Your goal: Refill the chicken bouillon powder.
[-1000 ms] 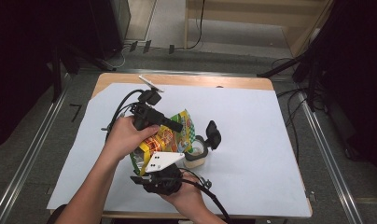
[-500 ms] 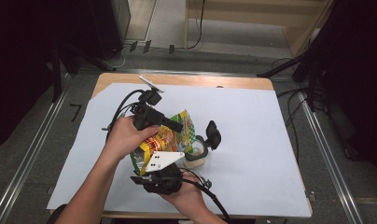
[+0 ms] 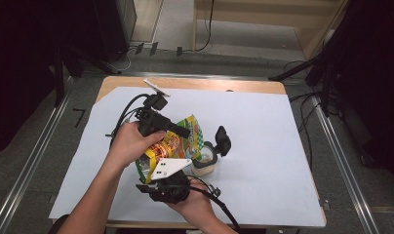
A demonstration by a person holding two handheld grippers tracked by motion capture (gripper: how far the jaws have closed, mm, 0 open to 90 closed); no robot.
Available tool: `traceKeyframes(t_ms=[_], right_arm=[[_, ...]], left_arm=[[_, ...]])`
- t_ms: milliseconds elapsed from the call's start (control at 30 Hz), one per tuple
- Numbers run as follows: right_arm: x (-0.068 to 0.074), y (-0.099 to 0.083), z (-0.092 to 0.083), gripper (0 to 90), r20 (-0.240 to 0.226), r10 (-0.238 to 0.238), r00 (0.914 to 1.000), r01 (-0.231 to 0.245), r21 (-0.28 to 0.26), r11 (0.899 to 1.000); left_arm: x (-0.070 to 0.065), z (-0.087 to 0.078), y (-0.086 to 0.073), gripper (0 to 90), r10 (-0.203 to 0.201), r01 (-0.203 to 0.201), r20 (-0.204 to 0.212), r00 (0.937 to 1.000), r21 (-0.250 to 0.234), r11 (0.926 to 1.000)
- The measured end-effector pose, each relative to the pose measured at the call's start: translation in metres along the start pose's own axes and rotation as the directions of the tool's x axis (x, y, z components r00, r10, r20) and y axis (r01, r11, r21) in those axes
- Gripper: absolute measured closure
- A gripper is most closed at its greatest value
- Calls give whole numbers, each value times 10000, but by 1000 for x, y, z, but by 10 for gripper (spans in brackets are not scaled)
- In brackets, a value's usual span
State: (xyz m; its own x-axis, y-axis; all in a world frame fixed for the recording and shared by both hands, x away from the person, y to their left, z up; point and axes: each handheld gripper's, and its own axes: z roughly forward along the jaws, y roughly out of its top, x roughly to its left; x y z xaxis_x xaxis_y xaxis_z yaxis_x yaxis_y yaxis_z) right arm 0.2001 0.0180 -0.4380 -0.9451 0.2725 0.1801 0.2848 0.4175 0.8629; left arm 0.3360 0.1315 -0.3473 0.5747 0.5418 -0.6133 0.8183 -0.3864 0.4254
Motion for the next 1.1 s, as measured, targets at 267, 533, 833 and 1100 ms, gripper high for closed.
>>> traceKeyframes(t_ms=[267,533,833,1100], right_arm=[[1,1,0,769,63,-59,10000,60,-120,9999],[1,1,0,769,82,-67,9999,68,-122,9999],[0,1,0,769,107,-76,9999,78,-119,9999],[0,0,-1,770,114,-19,9999,20,-107,9999]], left_arm=[[-2,-2,0,737,5,-5,-62,10000,-41,10000],[-3,-2,0,738,26,-27,-119,9999,-96,10000],[-3,-2,1,737,45,-45,-103,9999,-77,10000],[-3,1,2,736,32,-32,-118,9999,3,10000]])
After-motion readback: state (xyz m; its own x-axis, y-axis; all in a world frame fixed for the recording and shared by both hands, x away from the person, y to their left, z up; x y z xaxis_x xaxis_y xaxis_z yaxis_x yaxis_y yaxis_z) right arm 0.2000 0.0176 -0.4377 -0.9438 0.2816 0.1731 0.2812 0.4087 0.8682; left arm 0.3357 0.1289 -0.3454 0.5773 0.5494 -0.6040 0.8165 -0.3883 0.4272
